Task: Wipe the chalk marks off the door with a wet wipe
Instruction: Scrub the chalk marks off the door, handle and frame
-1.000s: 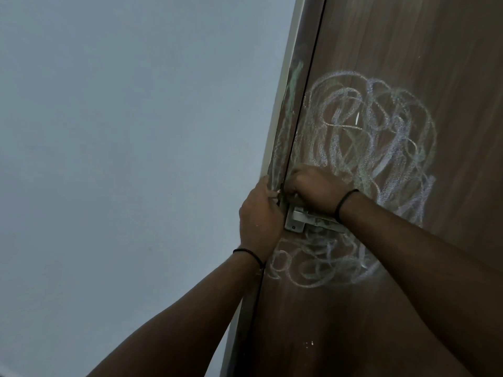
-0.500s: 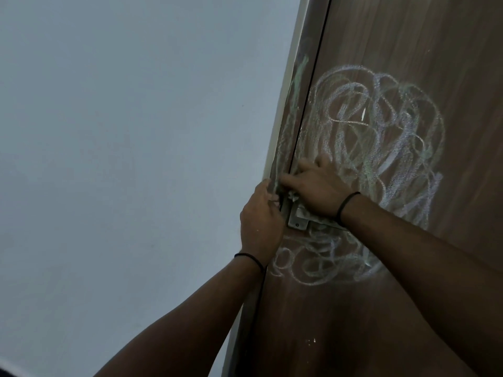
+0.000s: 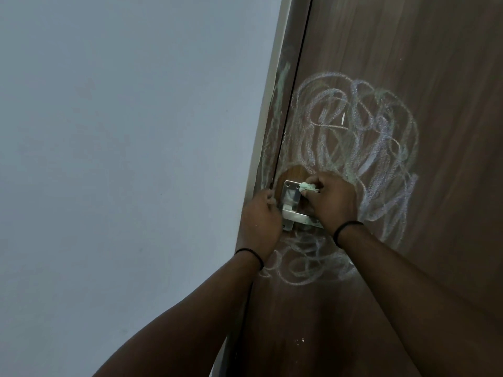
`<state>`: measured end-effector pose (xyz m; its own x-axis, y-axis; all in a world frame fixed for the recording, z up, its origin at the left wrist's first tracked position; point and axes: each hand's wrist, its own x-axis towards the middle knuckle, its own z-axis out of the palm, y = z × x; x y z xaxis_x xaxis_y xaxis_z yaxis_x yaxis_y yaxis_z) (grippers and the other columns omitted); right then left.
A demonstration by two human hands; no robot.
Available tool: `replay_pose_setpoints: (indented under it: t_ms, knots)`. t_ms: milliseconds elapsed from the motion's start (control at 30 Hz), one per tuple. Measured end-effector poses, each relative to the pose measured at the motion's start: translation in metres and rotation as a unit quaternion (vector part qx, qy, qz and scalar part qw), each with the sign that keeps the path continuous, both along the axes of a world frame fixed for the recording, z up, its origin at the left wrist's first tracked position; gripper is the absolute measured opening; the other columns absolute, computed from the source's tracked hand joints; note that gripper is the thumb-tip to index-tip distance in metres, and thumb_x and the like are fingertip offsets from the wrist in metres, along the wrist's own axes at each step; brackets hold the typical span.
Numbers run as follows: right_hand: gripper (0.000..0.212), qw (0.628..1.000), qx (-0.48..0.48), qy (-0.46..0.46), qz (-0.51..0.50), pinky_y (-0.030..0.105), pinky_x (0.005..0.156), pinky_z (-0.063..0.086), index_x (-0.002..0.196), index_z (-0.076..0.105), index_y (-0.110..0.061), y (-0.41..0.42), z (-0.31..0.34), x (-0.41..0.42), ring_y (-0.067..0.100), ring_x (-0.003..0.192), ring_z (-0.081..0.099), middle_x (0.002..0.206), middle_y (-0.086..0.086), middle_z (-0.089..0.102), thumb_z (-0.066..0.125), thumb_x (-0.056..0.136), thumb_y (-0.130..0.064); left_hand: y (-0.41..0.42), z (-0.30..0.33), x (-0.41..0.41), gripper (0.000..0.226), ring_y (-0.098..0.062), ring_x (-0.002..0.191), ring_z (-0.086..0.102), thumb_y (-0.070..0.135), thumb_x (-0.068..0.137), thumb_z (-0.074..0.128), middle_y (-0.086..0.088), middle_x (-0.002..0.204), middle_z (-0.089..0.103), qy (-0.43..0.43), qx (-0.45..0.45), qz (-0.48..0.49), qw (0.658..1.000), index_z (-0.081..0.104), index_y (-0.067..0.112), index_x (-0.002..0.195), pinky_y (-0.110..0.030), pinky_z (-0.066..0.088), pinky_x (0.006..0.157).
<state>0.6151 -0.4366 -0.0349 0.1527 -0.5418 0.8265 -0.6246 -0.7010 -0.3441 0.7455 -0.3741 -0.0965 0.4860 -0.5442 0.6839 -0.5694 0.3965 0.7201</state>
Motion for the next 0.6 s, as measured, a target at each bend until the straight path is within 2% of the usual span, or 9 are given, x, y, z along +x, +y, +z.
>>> replay_pose_setpoints:
  t_ms: [100,167,267,400,433,500,600]
  knots:
    - [0.005,0.999,0.016,-0.039,0.008,0.022,0.065,0.05,0.084,0.073,-0.023,0.003,-0.006,0.003,0.006,0.073,0.063,0.081,-0.011,0.069,0.075,0.081,-0.02,0.003,0.005,-0.005,0.031,-0.011,0.103,0.061,0.01,0.097,0.045,-0.003,0.114,0.067,0.03,0.015,-0.032,0.999,0.059,0.011,0.124,-0.021,0.047,0.088]
    - [0.003,0.998,0.007,-0.05,0.023,0.024,0.068,0.052,0.087,0.073,-0.023,0.005,-0.009,0.004,0.003,0.074,0.062,0.084,-0.011,0.07,0.073,0.084,-0.023,0.005,0.008,-0.008,0.034,-0.013,0.106,0.061,0.007,0.097,0.044,-0.006,0.117,0.067,0.047,0.02,-0.044,0.998,0.058,0.009,0.128,-0.026,0.049,0.092]
    - [0.004,0.999,-0.005,-0.013,0.029,0.029,0.07,0.051,0.088,0.073,-0.022,0.007,-0.011,0.007,0.01,0.077,0.06,0.087,-0.007,0.067,0.072,0.085,-0.023,0.007,0.009,-0.01,0.034,-0.013,0.106,0.06,0.006,0.098,0.043,-0.005,0.117,0.067,0.057,0.018,-0.043,0.997,0.057,0.008,0.128,-0.024,0.048,0.091]
    - [0.009,0.995,0.039,0.083,0.04,0.039,0.065,0.055,0.07,0.071,-0.017,0.006,-0.01,0.008,0.011,0.067,0.061,0.072,-0.005,0.067,0.077,0.077,-0.016,0.005,0.009,-0.009,0.034,-0.013,0.107,0.06,0.006,0.098,0.043,-0.004,0.118,0.066,0.063,0.021,-0.045,0.997,0.057,0.01,0.129,-0.021,0.046,0.088]
    - [0.011,0.994,0.049,0.093,0.037,0.039,0.063,0.056,0.068,0.072,-0.018,0.006,-0.006,0.007,0.01,0.065,0.062,0.069,-0.005,0.068,0.076,0.078,-0.016,0.004,0.008,-0.009,0.034,-0.012,0.106,0.061,0.006,0.098,0.043,-0.004,0.117,0.066,0.065,0.019,-0.052,0.996,0.057,0.01,0.129,-0.02,0.046,0.087]
    - [0.011,0.996,0.012,0.087,0.026,0.035,0.06,0.055,0.069,0.073,-0.019,0.004,0.002,0.008,0.01,0.062,0.061,0.068,-0.005,0.068,0.074,0.08,-0.017,0.002,0.007,-0.009,0.034,-0.011,0.105,0.061,0.006,0.098,0.043,-0.004,0.116,0.067,0.066,0.015,-0.062,0.996,0.056,0.01,0.129,-0.018,0.046,0.086]
    - [0.008,0.996,-0.019,0.083,0.026,0.031,0.062,0.051,0.074,0.074,-0.017,0.005,0.006,0.011,0.012,0.067,0.06,0.074,-0.003,0.068,0.072,0.081,-0.015,-0.007,0.001,-0.005,0.034,-0.008,0.102,0.063,0.009,0.097,0.044,0.0,0.114,0.067,0.091,0.013,-0.085,0.992,0.057,0.012,0.128,-0.017,0.047,0.084]
